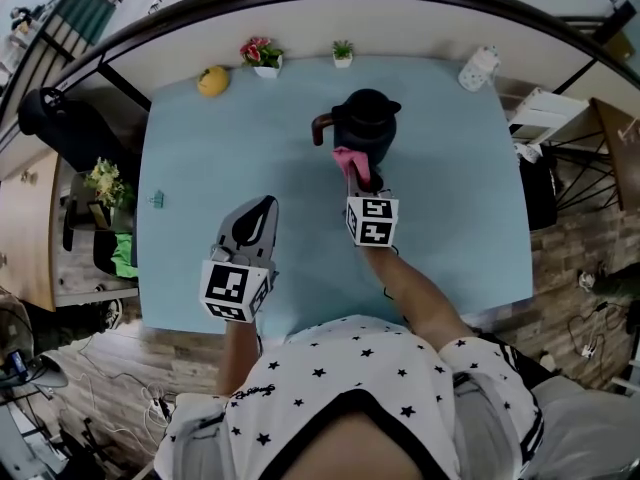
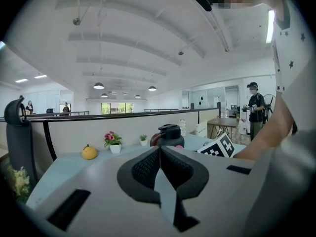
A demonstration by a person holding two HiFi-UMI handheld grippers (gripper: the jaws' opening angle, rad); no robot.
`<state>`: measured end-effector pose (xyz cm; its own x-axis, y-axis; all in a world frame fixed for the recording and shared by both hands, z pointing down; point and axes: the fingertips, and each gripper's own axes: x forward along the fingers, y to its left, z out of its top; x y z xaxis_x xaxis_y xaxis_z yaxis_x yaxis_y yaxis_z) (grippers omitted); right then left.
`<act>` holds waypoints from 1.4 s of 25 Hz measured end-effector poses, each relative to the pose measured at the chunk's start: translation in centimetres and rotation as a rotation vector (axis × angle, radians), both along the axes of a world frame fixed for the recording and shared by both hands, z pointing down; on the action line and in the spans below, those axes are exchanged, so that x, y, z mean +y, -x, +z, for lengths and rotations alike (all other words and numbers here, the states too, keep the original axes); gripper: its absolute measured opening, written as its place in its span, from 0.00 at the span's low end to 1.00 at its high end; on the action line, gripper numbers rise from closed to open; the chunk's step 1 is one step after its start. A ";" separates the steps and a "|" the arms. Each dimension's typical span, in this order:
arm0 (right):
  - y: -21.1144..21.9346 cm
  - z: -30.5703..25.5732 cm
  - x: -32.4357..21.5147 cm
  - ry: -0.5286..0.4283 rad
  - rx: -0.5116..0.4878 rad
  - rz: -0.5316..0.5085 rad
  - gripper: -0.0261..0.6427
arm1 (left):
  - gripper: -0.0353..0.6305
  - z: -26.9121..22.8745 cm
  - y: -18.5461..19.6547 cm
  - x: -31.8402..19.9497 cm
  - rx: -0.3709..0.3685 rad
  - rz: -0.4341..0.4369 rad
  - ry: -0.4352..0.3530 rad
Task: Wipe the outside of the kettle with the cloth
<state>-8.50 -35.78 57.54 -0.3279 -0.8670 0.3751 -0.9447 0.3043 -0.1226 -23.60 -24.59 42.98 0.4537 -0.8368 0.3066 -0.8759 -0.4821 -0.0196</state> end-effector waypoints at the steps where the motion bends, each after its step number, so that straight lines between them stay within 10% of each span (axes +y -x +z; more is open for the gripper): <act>1: -0.3 0.0 0.0 0.000 0.002 0.005 0.13 | 0.10 0.0 -0.2 0.0 0.001 0.004 -0.001; 35: -10.5 1.3 -3.4 0.028 -0.042 0.170 0.13 | 0.10 0.8 -3.1 -0.7 -0.019 0.000 0.026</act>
<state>1.98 -39.13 58.83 -0.1930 -0.9009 0.3888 -0.9762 0.1361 -0.1690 -20.48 -25.28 43.74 0.4475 -0.8283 0.3371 -0.8755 -0.4826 -0.0234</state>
